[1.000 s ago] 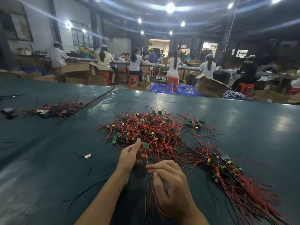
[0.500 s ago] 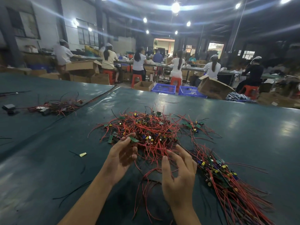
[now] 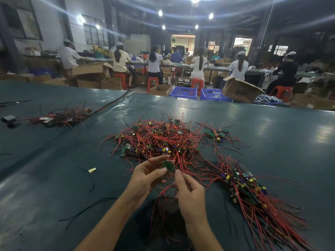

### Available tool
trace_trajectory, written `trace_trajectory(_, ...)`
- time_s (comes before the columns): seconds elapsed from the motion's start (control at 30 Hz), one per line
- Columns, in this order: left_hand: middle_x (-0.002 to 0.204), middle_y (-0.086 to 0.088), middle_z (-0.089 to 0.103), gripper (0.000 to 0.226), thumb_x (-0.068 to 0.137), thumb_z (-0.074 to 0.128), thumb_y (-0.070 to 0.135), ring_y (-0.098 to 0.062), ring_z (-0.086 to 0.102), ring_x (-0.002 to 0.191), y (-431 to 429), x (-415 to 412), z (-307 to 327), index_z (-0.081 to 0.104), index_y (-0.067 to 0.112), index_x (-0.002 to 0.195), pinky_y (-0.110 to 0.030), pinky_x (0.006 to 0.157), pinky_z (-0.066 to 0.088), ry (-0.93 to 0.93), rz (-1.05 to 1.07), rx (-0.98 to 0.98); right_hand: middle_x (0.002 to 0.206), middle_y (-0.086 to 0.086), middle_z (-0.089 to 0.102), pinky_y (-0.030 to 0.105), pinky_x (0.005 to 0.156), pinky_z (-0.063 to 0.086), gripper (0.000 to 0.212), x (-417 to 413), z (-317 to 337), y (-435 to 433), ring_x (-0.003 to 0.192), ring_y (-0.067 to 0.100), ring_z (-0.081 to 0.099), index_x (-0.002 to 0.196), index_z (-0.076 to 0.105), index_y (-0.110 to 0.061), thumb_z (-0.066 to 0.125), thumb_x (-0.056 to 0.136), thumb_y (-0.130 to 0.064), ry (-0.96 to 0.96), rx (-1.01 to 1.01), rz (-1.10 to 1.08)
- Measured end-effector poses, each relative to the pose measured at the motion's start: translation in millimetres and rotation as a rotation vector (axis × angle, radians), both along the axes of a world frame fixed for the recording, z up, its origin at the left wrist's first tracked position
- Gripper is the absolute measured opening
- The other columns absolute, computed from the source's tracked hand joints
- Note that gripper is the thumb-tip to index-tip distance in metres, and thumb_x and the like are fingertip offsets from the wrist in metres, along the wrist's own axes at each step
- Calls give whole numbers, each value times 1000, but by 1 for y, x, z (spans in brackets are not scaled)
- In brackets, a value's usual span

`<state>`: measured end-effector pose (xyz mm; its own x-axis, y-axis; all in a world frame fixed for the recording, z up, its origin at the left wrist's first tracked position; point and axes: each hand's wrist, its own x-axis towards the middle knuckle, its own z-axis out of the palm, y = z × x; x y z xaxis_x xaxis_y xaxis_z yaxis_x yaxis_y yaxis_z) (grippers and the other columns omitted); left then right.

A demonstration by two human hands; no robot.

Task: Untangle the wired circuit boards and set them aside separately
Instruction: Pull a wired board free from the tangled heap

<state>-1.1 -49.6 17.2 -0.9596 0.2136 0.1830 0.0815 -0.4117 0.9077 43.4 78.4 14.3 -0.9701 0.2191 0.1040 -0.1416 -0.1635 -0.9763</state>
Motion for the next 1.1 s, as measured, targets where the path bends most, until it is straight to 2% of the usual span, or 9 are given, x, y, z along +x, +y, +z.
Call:
trace_trajectory(0.17,110,-13,72,31,79,66,-1,-20,70,90,7,2,-10,74,18,103,-25,71,55,44,22,-88,52,-9,55,13,45,35,35,-5,-4,3,45,0,42,63,73,-20,61,95,-30,-66,-12,-63)
trace_trajectory(0.3,106,-9,73,35,78,61,-13,-23,70,97,14,5,-18,76,16,90,-24,75,55,91,50,-192,63,-5,70,17,56,48,26,-6,-4,7,59,6,62,71,79,-25,65,93,-27,-82,-11,-83)
trace_trajectory(0.4,107,-10,73,26,72,60,-6,-27,69,101,20,5,-20,76,11,85,-31,80,57,93,34,-182,79,-4,77,18,65,53,26,-7,-4,8,74,8,71,75,80,-33,63,94,-29,-128,-11,-112)
trace_trajectory(0.5,104,-14,73,25,73,67,5,-32,69,98,22,2,-21,72,5,97,-42,83,57,23,81,-146,83,-3,78,26,75,57,20,-8,-4,8,83,12,73,79,80,-36,63,90,-39,-165,-71,-116)
trace_trajectory(0.6,97,-14,74,23,78,73,25,-27,71,86,22,0,-18,74,13,98,-30,67,57,-68,75,-111,89,-7,78,30,83,58,15,-9,-3,9,92,9,73,85,78,-46,63,87,-43,-129,-56,-128)
trace_trajectory(0.67,92,-15,74,29,82,63,36,-26,71,82,23,1,-17,77,13,92,-28,67,56,-109,21,-139,97,-7,77,35,86,59,15,-10,-2,8,98,12,72,93,77,-44,64,85,-42,-124,-95,-93)
trace_trajectory(0.87,75,-7,73,24,80,65,33,-14,68,70,29,5,-14,77,13,78,-22,65,52,14,90,-263,95,-2,78,18,67,57,15,-11,0,9,90,10,73,84,81,-33,70,74,-36,-99,-182,-43)
trace_trajectory(0.97,74,-8,73,24,78,68,33,-14,68,69,30,7,-18,76,10,78,-22,65,53,40,111,-295,73,9,72,33,63,54,23,-9,-2,11,67,25,68,73,81,-18,77,68,-40,-275,-316,-63)
trace_trajectory(1.1,70,-2,72,13,83,71,29,-10,67,66,29,8,-23,74,20,74,-21,61,52,109,128,-430,50,2,57,21,35,35,32,-7,-5,12,38,10,45,61,77,-14,78,67,-45,-384,-311,-142)
